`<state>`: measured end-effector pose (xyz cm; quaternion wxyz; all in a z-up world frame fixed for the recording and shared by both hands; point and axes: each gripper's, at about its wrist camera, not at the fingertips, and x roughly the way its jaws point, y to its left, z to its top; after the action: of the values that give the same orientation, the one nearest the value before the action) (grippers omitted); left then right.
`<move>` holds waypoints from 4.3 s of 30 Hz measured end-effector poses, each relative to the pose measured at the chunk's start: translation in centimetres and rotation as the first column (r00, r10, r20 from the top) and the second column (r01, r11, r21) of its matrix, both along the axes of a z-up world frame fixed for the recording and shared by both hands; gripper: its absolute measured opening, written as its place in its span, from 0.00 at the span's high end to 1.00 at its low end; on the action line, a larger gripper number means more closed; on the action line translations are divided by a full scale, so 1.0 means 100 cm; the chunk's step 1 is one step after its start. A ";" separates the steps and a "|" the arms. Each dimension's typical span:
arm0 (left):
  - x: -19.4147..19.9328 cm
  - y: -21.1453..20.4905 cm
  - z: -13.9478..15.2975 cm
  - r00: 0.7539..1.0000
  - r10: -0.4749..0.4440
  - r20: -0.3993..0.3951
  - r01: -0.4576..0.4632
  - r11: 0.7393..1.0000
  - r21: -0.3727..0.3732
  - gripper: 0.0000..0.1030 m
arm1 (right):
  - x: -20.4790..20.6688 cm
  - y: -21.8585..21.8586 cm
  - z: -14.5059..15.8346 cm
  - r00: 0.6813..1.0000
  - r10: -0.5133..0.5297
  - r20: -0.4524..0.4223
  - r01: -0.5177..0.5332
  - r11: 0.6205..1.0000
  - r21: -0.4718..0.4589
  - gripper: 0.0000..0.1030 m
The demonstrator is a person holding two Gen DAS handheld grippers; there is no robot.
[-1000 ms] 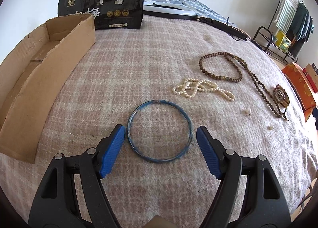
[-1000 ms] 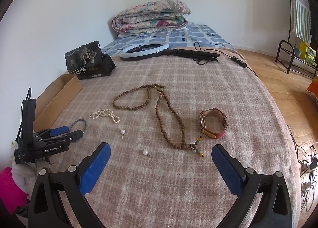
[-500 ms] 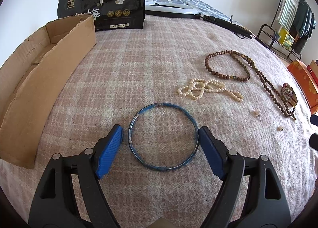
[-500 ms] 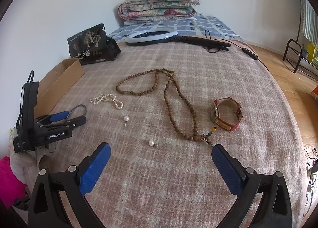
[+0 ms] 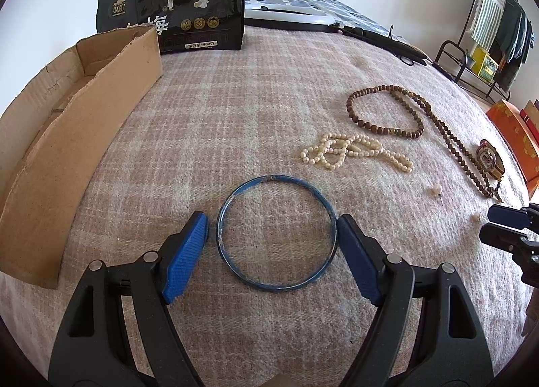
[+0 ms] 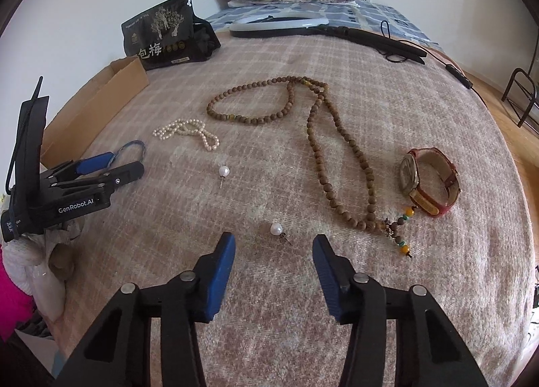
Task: Organize jewelry
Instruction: 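Lift the blue bangle with the left tool while the right tool grasps a loose pearl, then carry the bangle and pearl over the cardboard tray, then open the left tool to drop the bangle while the right tool releases the pearl into the tray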
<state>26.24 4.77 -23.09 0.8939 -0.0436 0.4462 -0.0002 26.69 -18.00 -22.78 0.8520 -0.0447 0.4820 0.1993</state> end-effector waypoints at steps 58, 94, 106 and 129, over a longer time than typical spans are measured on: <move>-0.043 0.020 0.065 0.996 -0.002 0.092 0.005 0.999 -0.038 0.30 | -0.024 0.021 0.067 0.991 0.035 0.131 -0.039 0.999 0.026 0.92; -0.081 0.183 0.132 0.967 0.200 0.158 -0.196 0.980 -0.036 0.30 | -0.003 0.226 0.142 0.919 0.283 0.274 -0.319 0.943 0.096 0.92; -0.072 0.214 0.117 0.965 0.227 0.128 -0.225 0.974 -0.031 0.30 | 0.029 0.284 0.123 0.913 0.325 0.245 -0.360 0.926 0.113 0.92; -0.050 0.231 0.097 0.970 0.229 0.078 -0.226 0.973 -0.042 0.29 | 0.075 0.331 0.083 0.932 0.321 0.170 -0.351 0.916 0.194 0.85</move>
<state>21.27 27.87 -13.37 0.9047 -0.1091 0.4012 0.0929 34.21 15.07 -14.51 0.8352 -0.0453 0.3831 0.3919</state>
